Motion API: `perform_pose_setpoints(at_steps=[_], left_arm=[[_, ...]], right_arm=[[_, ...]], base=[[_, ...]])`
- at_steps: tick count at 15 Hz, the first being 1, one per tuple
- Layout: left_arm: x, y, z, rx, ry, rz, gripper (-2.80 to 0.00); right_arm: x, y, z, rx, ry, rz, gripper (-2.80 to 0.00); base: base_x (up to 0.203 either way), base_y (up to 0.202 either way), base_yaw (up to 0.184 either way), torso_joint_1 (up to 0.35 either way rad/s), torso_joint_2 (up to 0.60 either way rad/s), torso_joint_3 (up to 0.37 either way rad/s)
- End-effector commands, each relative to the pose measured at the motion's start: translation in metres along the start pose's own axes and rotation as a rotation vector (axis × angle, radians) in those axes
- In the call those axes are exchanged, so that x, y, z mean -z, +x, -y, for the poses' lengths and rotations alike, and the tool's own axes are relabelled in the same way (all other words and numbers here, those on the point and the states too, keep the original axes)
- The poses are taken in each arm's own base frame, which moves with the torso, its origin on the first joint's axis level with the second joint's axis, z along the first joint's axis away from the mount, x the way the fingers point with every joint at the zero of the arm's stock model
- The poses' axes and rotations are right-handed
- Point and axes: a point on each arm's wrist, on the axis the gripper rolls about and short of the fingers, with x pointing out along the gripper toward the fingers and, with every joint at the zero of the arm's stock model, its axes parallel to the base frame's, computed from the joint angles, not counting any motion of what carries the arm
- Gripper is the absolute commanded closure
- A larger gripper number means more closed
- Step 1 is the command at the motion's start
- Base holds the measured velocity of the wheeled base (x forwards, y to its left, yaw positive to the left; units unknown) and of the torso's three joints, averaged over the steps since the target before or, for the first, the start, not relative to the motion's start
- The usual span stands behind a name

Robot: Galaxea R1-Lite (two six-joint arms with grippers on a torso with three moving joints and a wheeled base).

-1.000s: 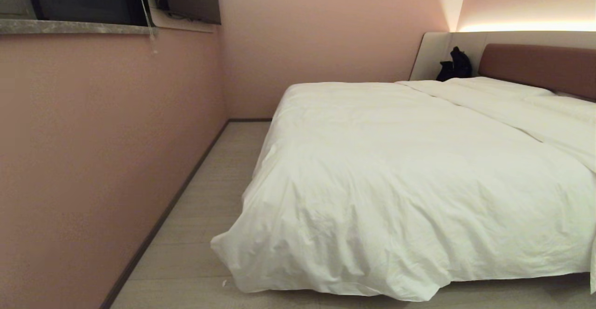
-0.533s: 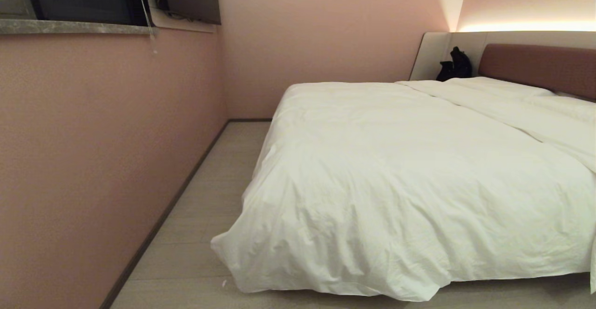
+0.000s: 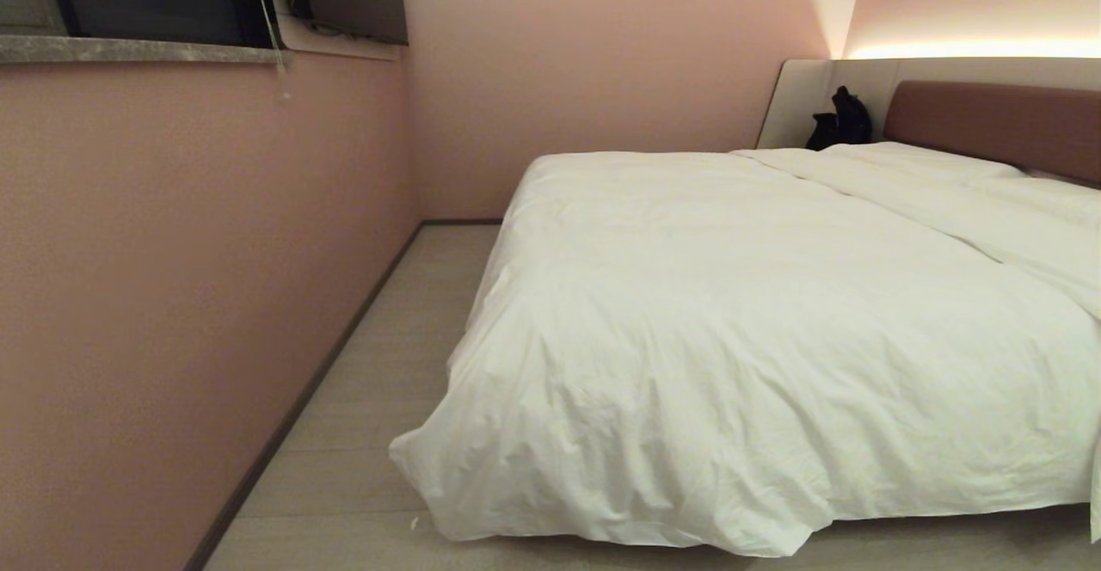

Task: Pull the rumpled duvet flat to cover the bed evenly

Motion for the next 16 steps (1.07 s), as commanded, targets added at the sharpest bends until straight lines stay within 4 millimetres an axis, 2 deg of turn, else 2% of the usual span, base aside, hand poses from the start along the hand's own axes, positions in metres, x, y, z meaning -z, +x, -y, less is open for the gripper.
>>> perform_pose_setpoints(at_steps=[1,16], left_arm=[[-0.0001,-0.0001,0.0000,0.000,-0.001,0.000,0.00],[-0.0001,-0.0001,0.0000,0.000,-0.001,0.000,0.00]], right_arm=[[0.0000,0.0000,0.0000,-0.001,0.000,0.001,0.00],[0.0000,0.0000,0.0000,-0.001,-0.002,0.001,0.00]], base=[[0.000,0.000,0.000,0.000,0.00,0.000],[0.000,0.000,0.000,0.000,0.00,0.000]])
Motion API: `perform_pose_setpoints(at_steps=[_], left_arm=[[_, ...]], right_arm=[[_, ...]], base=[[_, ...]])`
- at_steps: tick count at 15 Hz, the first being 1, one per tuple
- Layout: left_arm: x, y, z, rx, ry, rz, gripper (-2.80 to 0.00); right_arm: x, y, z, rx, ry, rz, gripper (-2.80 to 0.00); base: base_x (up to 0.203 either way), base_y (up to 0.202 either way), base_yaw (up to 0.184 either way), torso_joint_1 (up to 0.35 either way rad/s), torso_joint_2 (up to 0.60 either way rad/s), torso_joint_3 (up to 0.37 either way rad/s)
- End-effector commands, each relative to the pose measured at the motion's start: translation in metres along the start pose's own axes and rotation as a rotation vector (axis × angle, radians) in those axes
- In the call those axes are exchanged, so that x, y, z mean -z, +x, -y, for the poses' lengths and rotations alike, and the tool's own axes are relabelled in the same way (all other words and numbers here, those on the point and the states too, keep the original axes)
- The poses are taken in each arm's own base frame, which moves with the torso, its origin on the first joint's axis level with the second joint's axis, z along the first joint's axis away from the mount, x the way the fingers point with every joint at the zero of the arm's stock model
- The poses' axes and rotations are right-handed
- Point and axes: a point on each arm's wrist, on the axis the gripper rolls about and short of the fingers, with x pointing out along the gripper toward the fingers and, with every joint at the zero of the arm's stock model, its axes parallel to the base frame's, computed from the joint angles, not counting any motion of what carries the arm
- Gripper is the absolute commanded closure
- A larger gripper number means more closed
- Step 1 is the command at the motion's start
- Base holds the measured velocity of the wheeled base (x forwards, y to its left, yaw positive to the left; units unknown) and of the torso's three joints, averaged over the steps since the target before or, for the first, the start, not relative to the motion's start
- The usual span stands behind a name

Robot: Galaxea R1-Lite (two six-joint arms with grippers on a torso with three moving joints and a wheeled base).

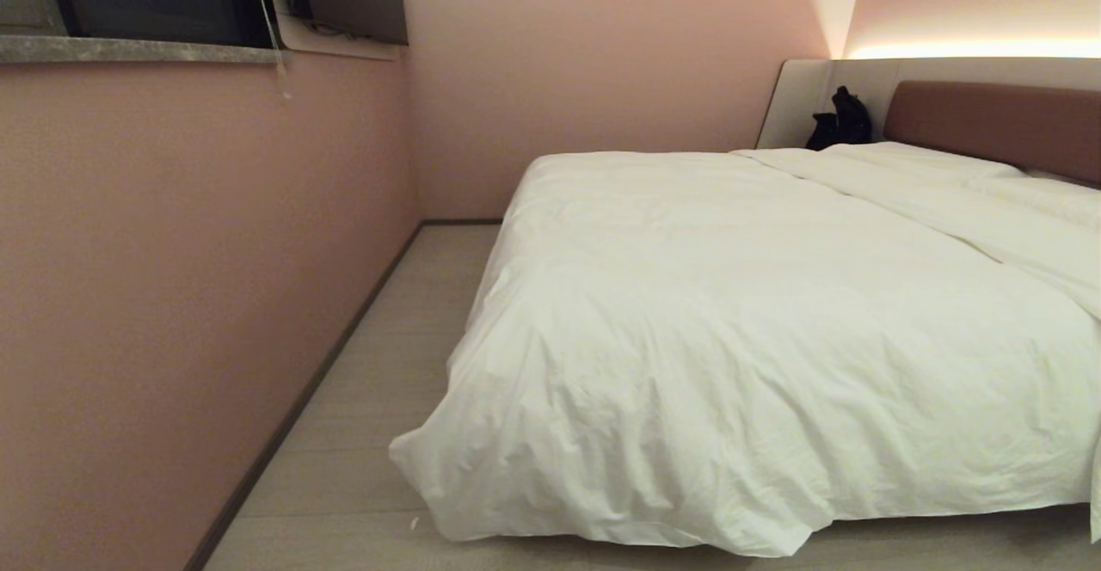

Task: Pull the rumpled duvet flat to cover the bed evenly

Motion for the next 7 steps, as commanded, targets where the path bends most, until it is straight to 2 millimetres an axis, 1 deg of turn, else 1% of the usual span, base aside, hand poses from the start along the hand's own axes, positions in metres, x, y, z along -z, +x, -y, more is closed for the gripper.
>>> perform_pose_setpoints(at_steps=[1,7], left_arm=[[0.0000,0.0000,0.0000,0.000,-0.001,0.000,0.00],[0.0004,0.0001,0.0000,0.000,-0.001,-0.002,0.00]], right_arm=[[0.0000,0.0000,0.0000,-0.001,-0.002,0.001,0.00],[0.0000,0.0000,0.0000,-0.001,0.001,0.001,0.00]], base=[[0.000,0.000,0.000,0.000,0.00,0.000],[0.000,0.000,0.000,0.000,0.00,0.000]])
